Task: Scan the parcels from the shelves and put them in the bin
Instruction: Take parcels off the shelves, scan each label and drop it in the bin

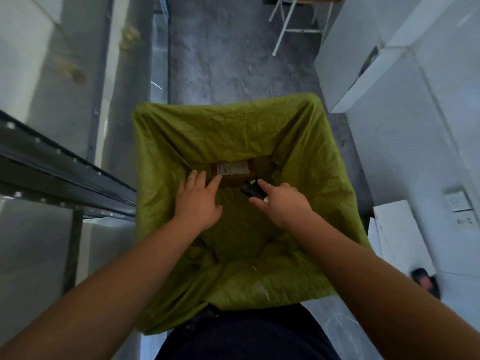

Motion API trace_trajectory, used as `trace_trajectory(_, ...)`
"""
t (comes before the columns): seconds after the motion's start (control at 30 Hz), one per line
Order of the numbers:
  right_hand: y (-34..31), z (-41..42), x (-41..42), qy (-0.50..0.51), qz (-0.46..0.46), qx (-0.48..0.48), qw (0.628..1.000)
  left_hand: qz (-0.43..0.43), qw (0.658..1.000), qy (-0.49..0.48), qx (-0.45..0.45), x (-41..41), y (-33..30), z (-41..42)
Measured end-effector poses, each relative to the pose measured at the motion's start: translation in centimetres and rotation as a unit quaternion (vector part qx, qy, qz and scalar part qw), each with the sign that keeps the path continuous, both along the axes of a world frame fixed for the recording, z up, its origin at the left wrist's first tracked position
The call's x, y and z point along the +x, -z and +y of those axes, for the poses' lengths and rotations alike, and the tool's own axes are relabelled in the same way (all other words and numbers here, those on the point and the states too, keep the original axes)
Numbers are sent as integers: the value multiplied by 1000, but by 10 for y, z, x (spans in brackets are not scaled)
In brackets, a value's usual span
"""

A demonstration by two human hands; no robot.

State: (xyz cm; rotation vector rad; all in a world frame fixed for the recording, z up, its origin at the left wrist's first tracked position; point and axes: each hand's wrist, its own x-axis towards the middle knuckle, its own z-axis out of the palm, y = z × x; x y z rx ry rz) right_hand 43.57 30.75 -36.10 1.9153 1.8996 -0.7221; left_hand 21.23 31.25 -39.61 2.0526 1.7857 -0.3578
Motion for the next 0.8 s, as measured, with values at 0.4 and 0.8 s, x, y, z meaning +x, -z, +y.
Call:
trace_trajectory(0.4, -35, -4, -46, -24, 109, 84, 990, -1, 986, -125, 113, -38, -84, -51)
trace_trajectory(0.8, -83, -4, -88, -265, 223, 116, 931, 78, 896, -392, 195, -32, -141, -171)
